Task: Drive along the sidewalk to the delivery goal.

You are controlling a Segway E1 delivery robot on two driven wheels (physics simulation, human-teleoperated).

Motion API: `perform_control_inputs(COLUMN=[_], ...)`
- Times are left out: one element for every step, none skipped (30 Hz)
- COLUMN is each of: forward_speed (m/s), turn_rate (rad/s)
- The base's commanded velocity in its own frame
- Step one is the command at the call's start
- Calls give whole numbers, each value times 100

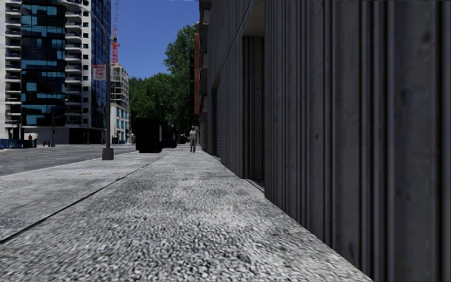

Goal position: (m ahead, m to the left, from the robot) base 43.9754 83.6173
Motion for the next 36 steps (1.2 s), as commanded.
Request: perform_control_inputs(forward_speed=[200,200,200,200,200,200,200,200,200,200,200,200,200,200,200,200,200,200,200,200,200,200,200,200,200,200,200,200,200,200,200,200,200,200,200,200], turn_rate=[57,57,57,57,57,57,57,57,57,57,57,57,57,57,57,57,57,57,57,57,57,57,57,52,37,0,0,0,0,0,0,0,0,0,0,0])
